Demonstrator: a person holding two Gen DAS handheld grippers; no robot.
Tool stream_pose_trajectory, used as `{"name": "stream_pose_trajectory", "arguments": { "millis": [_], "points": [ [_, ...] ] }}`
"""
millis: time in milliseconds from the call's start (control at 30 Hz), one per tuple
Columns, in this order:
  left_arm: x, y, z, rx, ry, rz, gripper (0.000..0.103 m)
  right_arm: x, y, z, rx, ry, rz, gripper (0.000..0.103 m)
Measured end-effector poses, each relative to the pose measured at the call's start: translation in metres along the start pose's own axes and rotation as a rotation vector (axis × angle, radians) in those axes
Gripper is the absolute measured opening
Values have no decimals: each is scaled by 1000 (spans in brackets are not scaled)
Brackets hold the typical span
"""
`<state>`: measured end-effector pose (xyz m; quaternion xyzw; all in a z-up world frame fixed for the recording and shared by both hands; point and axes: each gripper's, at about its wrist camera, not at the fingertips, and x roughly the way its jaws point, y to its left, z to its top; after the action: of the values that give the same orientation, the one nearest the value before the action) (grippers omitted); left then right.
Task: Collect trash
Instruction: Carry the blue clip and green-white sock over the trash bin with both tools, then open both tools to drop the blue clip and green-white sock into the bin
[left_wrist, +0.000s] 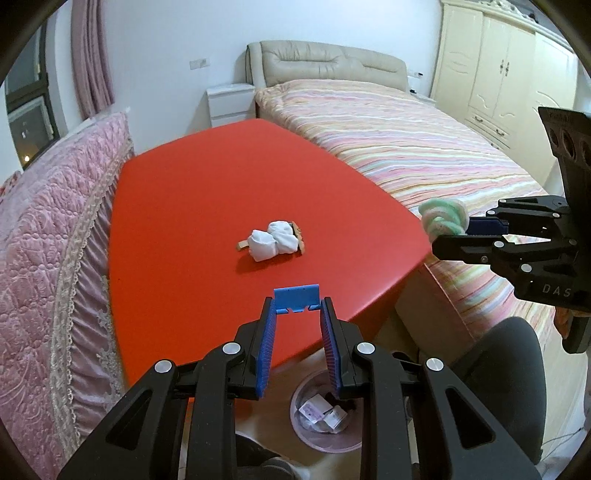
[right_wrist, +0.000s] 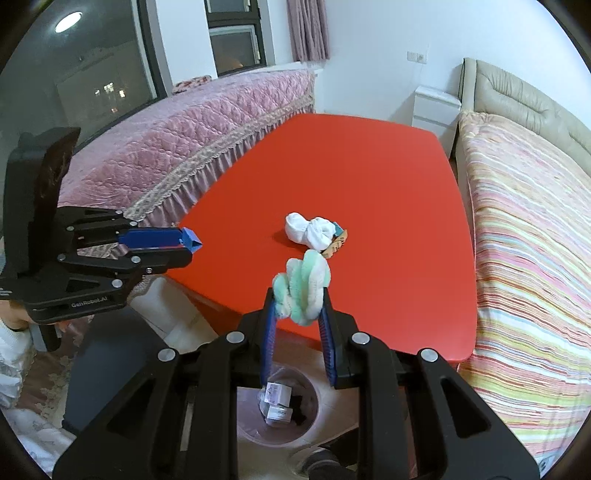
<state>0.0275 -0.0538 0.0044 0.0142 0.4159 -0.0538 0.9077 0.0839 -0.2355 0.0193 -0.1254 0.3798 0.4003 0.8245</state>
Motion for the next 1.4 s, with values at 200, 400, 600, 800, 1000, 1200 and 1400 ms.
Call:
{"name": "stream_pose_trajectory", "arguments": {
  "millis": [200, 400, 600, 800, 1000, 1200, 1400],
  "points": [
    [-15, -7, -10, 6, -23, -18, 24, -15, 16, -15, -11, -13, 10, 21],
    [-26, -13, -21, 15, -33, -31, 24, -21, 27, -31, -7, -9, 27, 21],
    [-29, -17, -35, 11, -18, -54, 24, -22, 33, -49, 6, 17, 55, 21],
    [-23, -21, -46, 13, 12, -71, 24, -18, 35, -59, 23, 34, 71, 21],
    [-20, -25, -50, 18, 26, -86, 24, -13, 35, -66, 30, 56, 89, 22],
    [-18, -27, -50, 20, 34, -101, 26, -10, 35, -68, 32, 69, 118, 29],
    [-18, -22, -50, -17, 0, -104, 88, -8, 32, -71, 48, 68, 118, 80]
  ]
}}
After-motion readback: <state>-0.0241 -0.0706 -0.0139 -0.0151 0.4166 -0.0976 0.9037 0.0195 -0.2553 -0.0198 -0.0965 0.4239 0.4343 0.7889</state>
